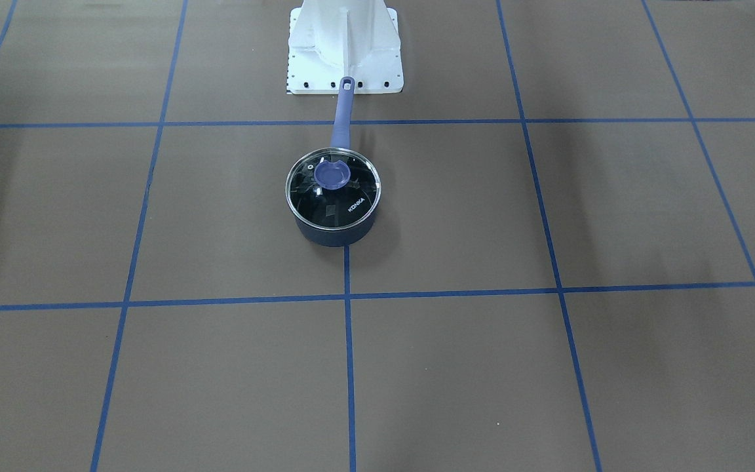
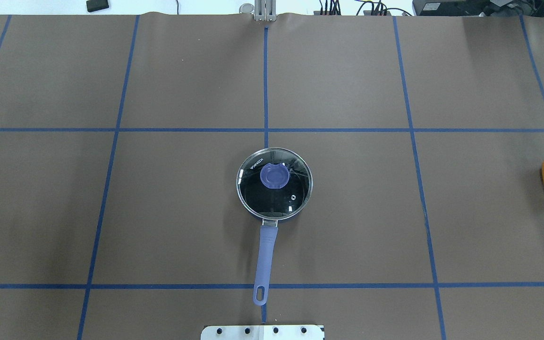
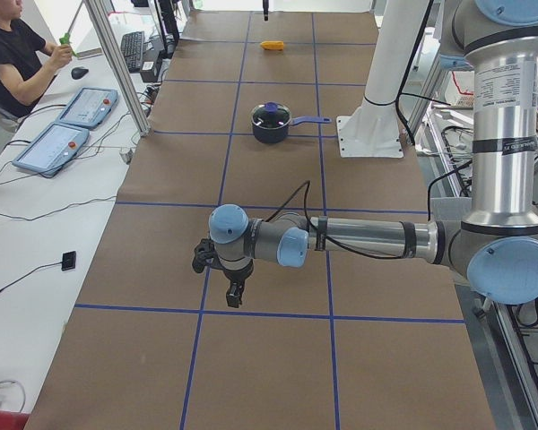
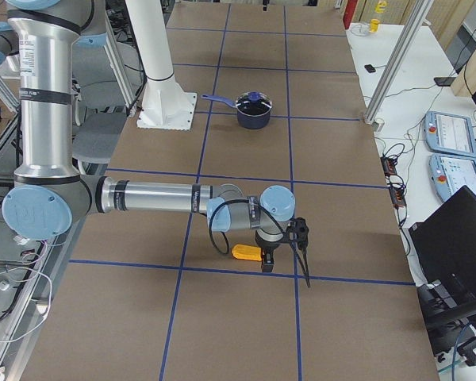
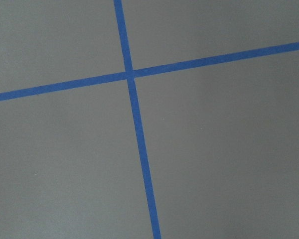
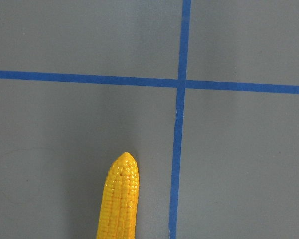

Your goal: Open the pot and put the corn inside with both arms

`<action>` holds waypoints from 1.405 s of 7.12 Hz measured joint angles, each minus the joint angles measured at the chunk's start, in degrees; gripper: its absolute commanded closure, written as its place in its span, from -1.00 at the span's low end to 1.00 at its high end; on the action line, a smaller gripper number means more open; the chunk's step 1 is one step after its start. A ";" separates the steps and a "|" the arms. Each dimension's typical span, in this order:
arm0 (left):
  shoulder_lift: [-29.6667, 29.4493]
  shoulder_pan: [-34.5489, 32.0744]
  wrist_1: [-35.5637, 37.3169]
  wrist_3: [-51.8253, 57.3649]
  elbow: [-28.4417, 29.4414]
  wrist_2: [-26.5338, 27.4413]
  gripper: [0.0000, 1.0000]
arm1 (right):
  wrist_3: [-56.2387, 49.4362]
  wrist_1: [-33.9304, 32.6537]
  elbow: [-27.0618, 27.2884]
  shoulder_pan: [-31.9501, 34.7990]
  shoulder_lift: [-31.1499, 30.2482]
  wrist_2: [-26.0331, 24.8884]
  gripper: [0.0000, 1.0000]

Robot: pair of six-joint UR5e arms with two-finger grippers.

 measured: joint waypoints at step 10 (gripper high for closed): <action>-17.32 11.64 1.36 -22.66 -5.99 -1.38 -0.97 | 0.00 -0.06 0.15 -1.67 1.49 -0.55 -1.00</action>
